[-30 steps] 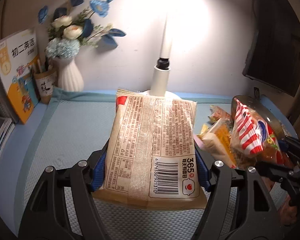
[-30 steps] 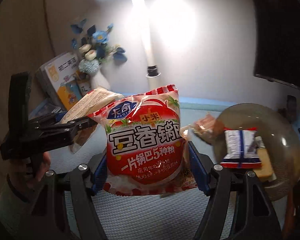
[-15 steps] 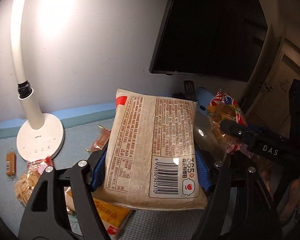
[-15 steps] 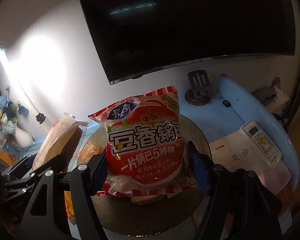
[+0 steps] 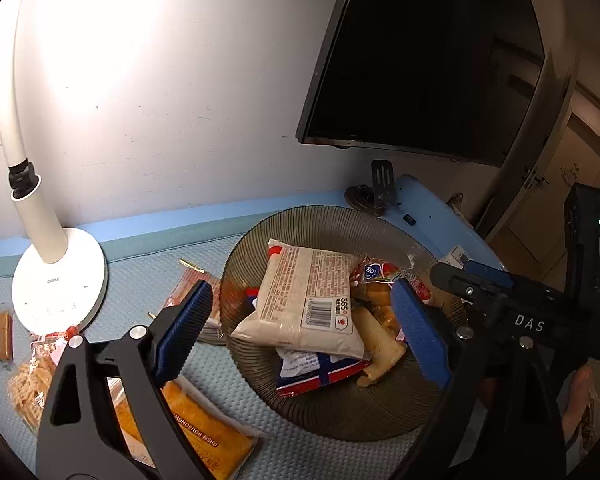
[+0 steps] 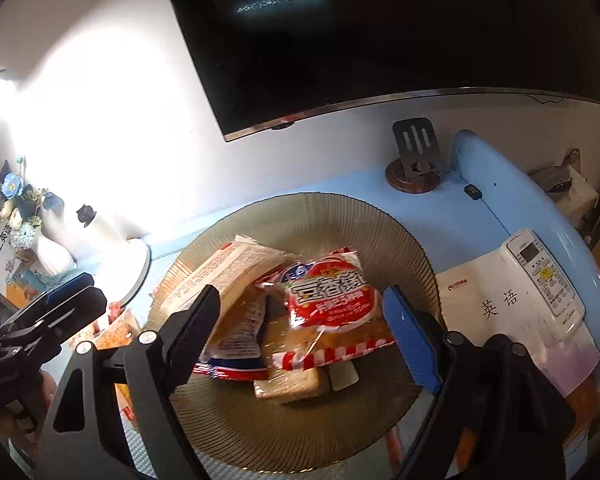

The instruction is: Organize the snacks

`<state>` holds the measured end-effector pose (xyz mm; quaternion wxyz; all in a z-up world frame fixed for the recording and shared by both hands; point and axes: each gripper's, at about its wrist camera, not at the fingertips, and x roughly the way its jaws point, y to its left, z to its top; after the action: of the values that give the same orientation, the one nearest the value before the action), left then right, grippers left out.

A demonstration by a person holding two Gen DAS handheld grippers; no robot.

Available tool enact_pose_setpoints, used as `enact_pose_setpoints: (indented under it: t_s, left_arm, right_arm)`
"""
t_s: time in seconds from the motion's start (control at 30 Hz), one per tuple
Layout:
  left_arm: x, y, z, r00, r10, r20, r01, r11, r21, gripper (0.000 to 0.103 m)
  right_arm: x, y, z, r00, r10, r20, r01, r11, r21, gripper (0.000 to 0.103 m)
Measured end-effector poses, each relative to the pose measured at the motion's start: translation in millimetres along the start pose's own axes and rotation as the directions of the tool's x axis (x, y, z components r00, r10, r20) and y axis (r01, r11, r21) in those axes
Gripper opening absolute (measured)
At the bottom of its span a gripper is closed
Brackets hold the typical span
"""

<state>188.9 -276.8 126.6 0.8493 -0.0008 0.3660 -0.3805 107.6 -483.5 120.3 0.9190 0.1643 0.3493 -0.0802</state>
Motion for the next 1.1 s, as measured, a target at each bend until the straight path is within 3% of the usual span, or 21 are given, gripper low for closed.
enact_pose_setpoints:
  t_s: [0.17, 0.4, 0.6, 0.8, 0.97, 1.1]
  left_arm:
    - [-47.4, 14.2, -18.8, 0.995, 0.086, 0.044, -0.087, 0.996, 0.014, 0.090]
    - [-128.2, 56.5, -50.8, 0.976, 0.192, 0.108, -0.186, 0.981, -0.060, 0.093]
    - [-175.4, 103.4, -93.9, 0.941, 0.321, 0.105, -0.304, 0.940, -0.152, 0.093]
    - [-181.0, 151.2, -142.3, 0.897, 0.442, 0.023, -0.429, 0.879, -0.209, 0.094]
    - [-158.8, 184.3, -169.6, 0.866, 0.497, -0.054, -0.495, 0.837, -0.234, 0.094]
    - [-140.5, 193.9, -177.5, 0.853, 0.515, -0.080, -0.519, 0.823, -0.230, 0.094]
  right_arm:
    - [-30.5, 42.9, -11.6, 0.998, 0.067, 0.023, -0.065, 0.995, -0.075, 0.085]
    - [-49.5, 120.6, -52.7, 0.988, 0.156, -0.019, -0.157, 0.960, -0.231, 0.088]
    - [-26.4, 173.0, -107.4, 0.989, 0.119, -0.092, -0.143, 0.930, -0.339, 0.091]
    - [24.7, 177.1, -149.5, 0.969, 0.090, -0.231, -0.157, 0.944, -0.291, 0.091]
    - [61.4, 180.5, -164.5, 0.967, -0.006, -0.256, -0.081, 0.941, -0.329, 0.091]
    - [84.6, 174.9, -165.2, 0.956, -0.035, -0.290, -0.059, 0.949, -0.311, 0.093]
